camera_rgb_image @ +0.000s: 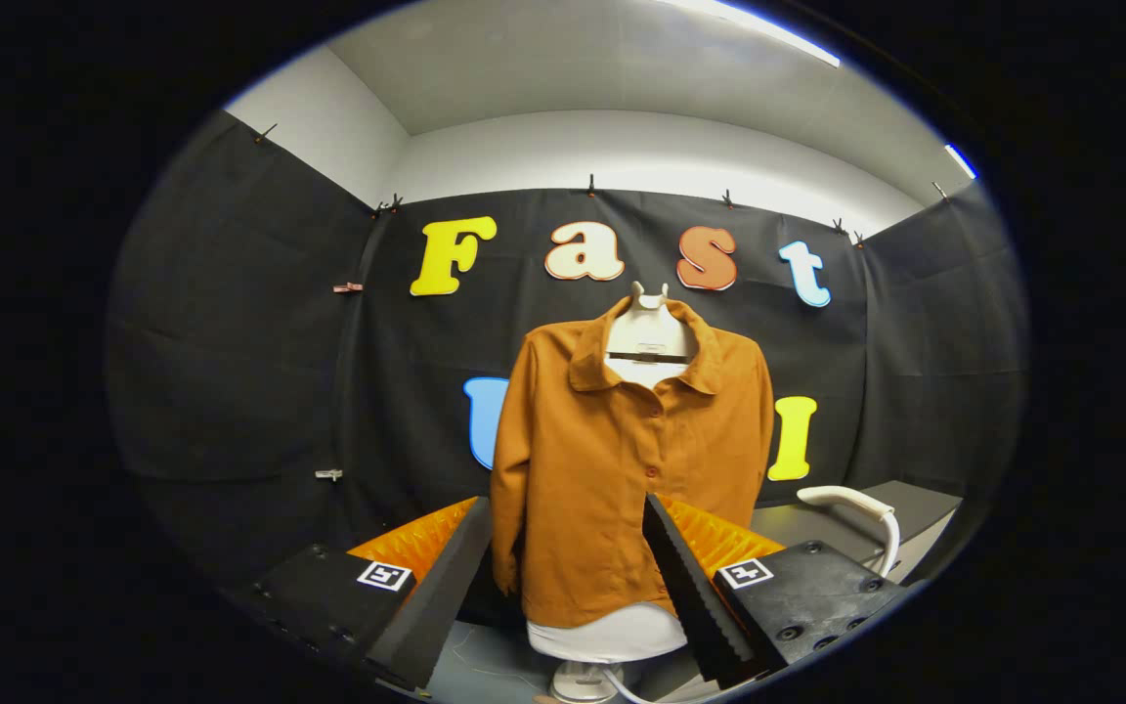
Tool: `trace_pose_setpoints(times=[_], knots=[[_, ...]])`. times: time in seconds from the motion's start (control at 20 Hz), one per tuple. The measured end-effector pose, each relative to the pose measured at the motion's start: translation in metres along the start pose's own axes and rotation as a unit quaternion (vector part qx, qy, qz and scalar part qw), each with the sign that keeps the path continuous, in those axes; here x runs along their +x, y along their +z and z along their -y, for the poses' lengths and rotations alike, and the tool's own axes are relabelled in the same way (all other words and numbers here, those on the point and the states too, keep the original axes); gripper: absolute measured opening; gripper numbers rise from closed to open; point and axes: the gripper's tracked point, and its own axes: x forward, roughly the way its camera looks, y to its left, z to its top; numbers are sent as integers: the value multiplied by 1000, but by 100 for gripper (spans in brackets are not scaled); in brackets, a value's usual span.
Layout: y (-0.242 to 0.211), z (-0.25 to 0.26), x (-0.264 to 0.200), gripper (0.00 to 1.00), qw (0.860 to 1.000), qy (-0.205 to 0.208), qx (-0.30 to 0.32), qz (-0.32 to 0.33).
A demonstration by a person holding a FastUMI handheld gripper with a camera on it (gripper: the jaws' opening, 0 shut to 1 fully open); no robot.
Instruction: Iron the clothes twice with a garment steamer, once on the left side and once on the right side.
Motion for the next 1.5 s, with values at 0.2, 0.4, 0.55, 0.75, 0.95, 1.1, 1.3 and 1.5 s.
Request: trace_pose_setpoints(times=[0.2,0.4,0.55,0.75,0.95,1.1,1.3,1.5], knots=[[-8,-11,14,98,1000,12,-1,-9],[-19,18,36,98,1000,20,-4,-15],[-24,61,58,98,999,30,-10,-13],[-27,148,92,98,1000,21,-4,-17],[-29,233,116,98,1000,-10,-2,-19],[-36,305,124,98,998,-53,-2,-30],[-58,407,125,98,990,-126,-6,-59],[-87,480,125,98,979,-180,-9,-98]])
